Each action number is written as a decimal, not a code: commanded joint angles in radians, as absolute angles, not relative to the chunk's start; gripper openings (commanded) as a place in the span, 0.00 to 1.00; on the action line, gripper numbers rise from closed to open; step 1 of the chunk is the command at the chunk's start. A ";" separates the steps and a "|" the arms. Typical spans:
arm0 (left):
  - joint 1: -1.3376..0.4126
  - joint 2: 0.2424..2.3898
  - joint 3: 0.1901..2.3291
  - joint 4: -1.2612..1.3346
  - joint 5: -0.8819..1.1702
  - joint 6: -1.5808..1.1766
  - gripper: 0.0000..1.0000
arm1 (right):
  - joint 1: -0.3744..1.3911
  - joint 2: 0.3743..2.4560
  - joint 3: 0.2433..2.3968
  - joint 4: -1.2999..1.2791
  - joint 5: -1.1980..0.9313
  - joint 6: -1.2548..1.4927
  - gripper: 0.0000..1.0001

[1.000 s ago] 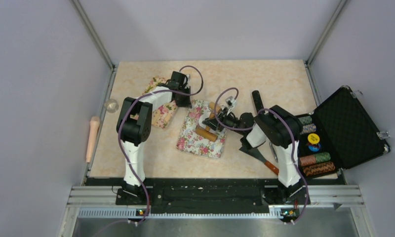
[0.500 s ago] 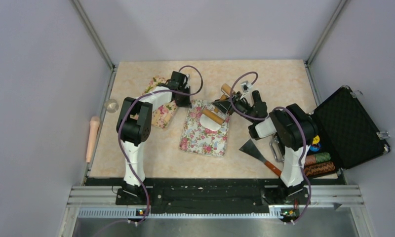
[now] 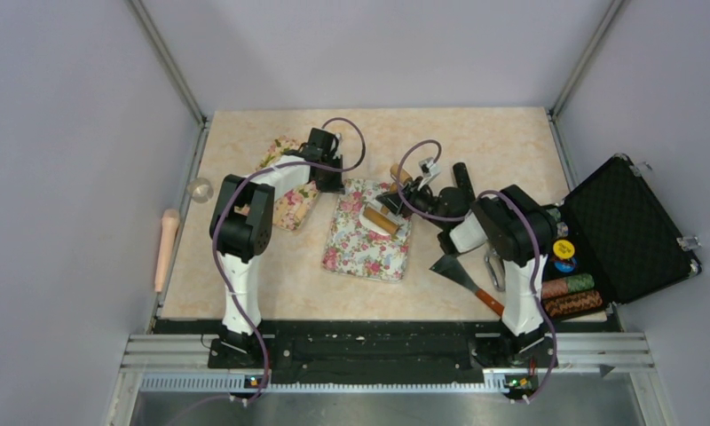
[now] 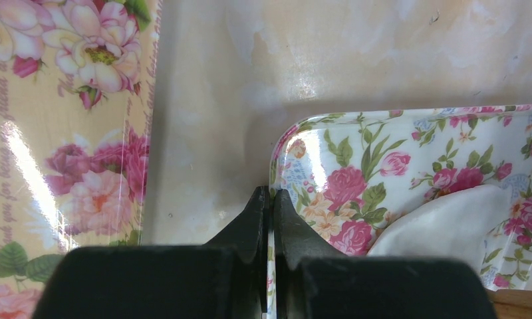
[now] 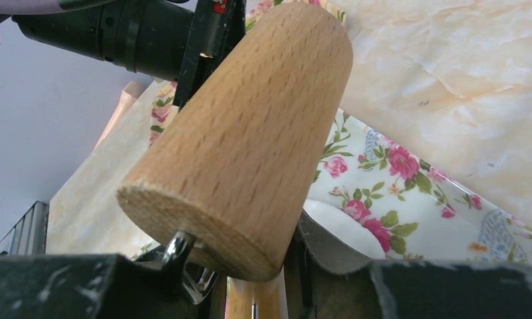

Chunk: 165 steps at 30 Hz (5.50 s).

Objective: Roll out the dumpling wrappers from the dough
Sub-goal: Flatten out the dough on the work surface.

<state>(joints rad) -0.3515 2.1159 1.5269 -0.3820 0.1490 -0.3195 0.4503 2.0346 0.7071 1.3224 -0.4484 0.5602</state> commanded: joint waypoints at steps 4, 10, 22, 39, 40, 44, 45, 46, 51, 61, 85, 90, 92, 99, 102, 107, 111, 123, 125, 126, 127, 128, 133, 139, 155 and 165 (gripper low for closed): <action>-0.361 2.141 1.501 -0.437 0.081 -0.313 0.00 | 0.520 2.103 0.645 1.330 -0.417 0.524 0.00; -0.360 2.150 1.512 -0.451 0.075 -0.319 0.00 | 0.524 2.124 0.600 1.336 -0.387 0.473 0.00; -0.360 2.145 1.511 -0.453 0.078 -0.323 0.00 | 0.550 2.135 0.603 1.295 -0.415 0.452 0.00; -0.360 2.135 1.505 -0.450 0.076 -0.321 0.00 | 0.536 2.156 0.631 1.532 -0.580 0.603 0.00; -0.359 2.134 1.503 -0.447 0.076 -0.320 0.00 | 0.516 2.148 0.652 1.604 -0.622 0.678 0.00; -0.359 2.128 1.498 -0.443 0.078 -0.320 0.00 | 0.444 2.019 0.713 1.663 -0.653 0.805 0.00; -0.360 2.128 1.499 -0.443 0.083 -0.322 0.00 | 0.427 1.995 0.712 1.656 -0.641 0.803 0.00; -0.360 2.126 1.500 -0.444 0.087 -0.322 0.00 | 0.411 1.980 0.705 1.649 -0.625 0.793 0.00; -0.363 2.124 1.498 -0.443 0.104 -0.327 0.00 | 0.363 2.026 0.675 1.599 -0.517 0.673 0.00; -0.365 2.136 1.500 -0.445 0.126 -0.337 0.00 | 0.449 2.094 0.627 1.519 -0.354 0.522 0.00; -0.365 2.107 1.492 -0.446 0.137 -0.345 0.00 | 0.605 2.211 0.540 1.512 -0.285 0.428 0.00; -0.364 2.104 1.490 -0.446 0.136 -0.345 0.00 | 0.617 2.218 0.541 1.508 -0.283 0.424 0.00; -0.364 2.105 1.490 -0.446 0.137 -0.346 0.00 | 0.622 2.220 0.540 1.512 -0.283 0.423 0.00; -0.363 2.100 1.490 -0.446 0.135 -0.347 0.00 | 0.649 2.239 0.541 1.524 -0.288 0.417 0.00; -0.363 2.100 1.488 -0.446 0.132 -0.346 0.00 | 0.650 2.243 0.545 1.525 -0.291 0.422 0.00; -0.363 2.100 1.486 -0.444 0.137 -0.345 0.00 | 0.598 2.191 0.588 1.598 -0.429 0.590 0.00; -0.363 2.104 1.487 -0.441 0.148 -0.345 0.00 | 0.513 2.035 0.613 1.608 -0.457 0.694 0.00; -0.365 2.114 1.488 -0.439 0.170 -0.351 0.00 | 0.357 2.033 0.583 1.560 -0.355 0.612 0.00; -0.364 2.115 1.488 -0.439 0.172 -0.353 0.00 | 0.379 2.050 0.578 1.550 -0.332 0.576 0.00; -0.365 2.115 1.489 -0.439 0.173 -0.354 0.00 | 0.393 2.056 0.573 1.541 -0.315 0.553 0.00; -0.365 2.114 1.489 -0.439 0.174 -0.354 0.00 | 0.409 2.064 0.566 1.533 -0.295 0.538 0.00; -0.365 2.114 1.489 -0.439 0.177 -0.355 0.00 | 0.423 2.065 0.555 1.541 -0.274 0.526 0.00; -0.365 2.110 1.489 -0.442 0.184 -0.356 0.00 | 0.502 2.045 0.516 1.496 -0.199 0.455 0.00; -0.361 2.093 1.482 -0.441 0.190 -0.357 0.00 | 0.531 2.104 0.495 1.455 -0.160 0.401 0.00; -0.358 2.072 1.478 -0.440 0.200 -0.361 0.00 | 0.618 2.163 0.502 1.470 -0.182 0.408 0.00; -0.359 2.076 1.479 -0.439 0.202 -0.364 0.00 | 0.652 2.132 0.531 1.451 -0.247 0.438 0.00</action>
<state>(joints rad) -0.3496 2.1048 1.5055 -0.3660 0.1898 -0.3573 0.5957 2.0621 0.5644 1.5627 -0.1829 0.5098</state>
